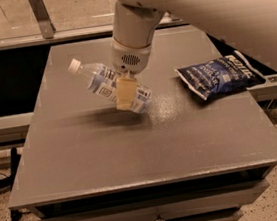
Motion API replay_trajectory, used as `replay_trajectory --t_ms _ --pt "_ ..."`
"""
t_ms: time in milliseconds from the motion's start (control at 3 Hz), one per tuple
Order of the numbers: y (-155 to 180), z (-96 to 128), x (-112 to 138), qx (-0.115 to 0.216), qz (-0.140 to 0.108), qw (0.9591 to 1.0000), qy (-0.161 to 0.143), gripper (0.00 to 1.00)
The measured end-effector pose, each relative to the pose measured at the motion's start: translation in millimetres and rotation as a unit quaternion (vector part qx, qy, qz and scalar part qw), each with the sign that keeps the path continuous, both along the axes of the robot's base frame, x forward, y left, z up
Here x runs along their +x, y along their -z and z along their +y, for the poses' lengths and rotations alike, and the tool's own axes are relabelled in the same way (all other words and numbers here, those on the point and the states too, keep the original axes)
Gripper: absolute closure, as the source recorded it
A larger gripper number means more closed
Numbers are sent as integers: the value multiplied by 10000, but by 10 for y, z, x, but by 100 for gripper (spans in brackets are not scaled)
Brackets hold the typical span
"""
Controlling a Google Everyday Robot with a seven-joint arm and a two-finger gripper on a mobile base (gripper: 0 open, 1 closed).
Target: Knock blue plastic bottle over
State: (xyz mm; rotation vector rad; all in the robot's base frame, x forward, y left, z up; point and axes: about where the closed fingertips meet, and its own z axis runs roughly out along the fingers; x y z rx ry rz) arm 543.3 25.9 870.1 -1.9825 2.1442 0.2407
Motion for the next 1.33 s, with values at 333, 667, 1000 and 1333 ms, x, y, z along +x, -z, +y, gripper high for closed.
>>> replay_trajectory --t_ms 333,667,1000,1333 --pt "112 -50 -126 -501 187 9985 -153 82" --pt "162 45 -143 -509 171 9983 -227 59" --pt "164 226 -126 -281 47 9992 -279 35" --pt "164 396 -122 -42 -41 9995 -326 12"
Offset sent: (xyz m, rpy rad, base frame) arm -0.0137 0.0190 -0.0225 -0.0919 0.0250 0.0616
